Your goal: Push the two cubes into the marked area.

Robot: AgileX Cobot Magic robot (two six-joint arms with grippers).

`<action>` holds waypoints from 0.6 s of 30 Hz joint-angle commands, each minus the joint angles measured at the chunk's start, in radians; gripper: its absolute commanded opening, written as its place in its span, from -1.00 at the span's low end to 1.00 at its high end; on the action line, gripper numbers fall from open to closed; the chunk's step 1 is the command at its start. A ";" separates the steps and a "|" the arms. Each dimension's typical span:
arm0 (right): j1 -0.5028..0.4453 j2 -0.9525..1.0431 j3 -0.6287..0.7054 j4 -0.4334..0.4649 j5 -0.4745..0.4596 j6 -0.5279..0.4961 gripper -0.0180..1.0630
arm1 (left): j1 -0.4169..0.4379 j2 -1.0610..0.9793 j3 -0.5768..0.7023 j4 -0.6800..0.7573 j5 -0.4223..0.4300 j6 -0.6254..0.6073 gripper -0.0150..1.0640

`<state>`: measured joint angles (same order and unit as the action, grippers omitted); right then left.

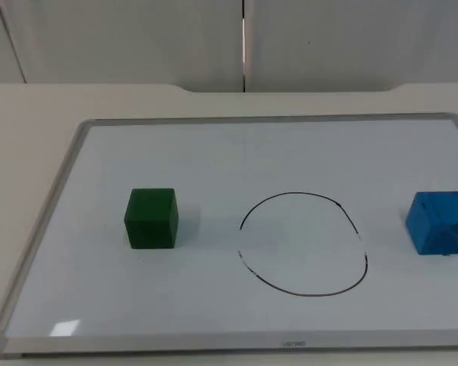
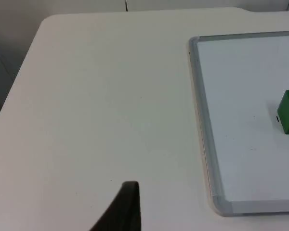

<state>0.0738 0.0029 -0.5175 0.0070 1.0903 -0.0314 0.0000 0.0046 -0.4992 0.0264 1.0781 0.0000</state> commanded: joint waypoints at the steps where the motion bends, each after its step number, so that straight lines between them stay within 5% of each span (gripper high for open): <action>1: -0.006 -0.003 0.003 0.003 -0.012 -0.001 0.98 | 0.001 0.017 -0.019 0.005 -0.010 -0.005 0.97; 18: -0.006 -0.003 0.003 0.003 -0.012 -0.001 0.98 | 0.001 0.164 -0.075 0.003 -0.084 -0.005 0.97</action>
<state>0.0738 0.0029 -0.5175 0.0070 1.0903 -0.0314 0.0000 0.1646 -0.5665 0.0264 1.0129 0.0000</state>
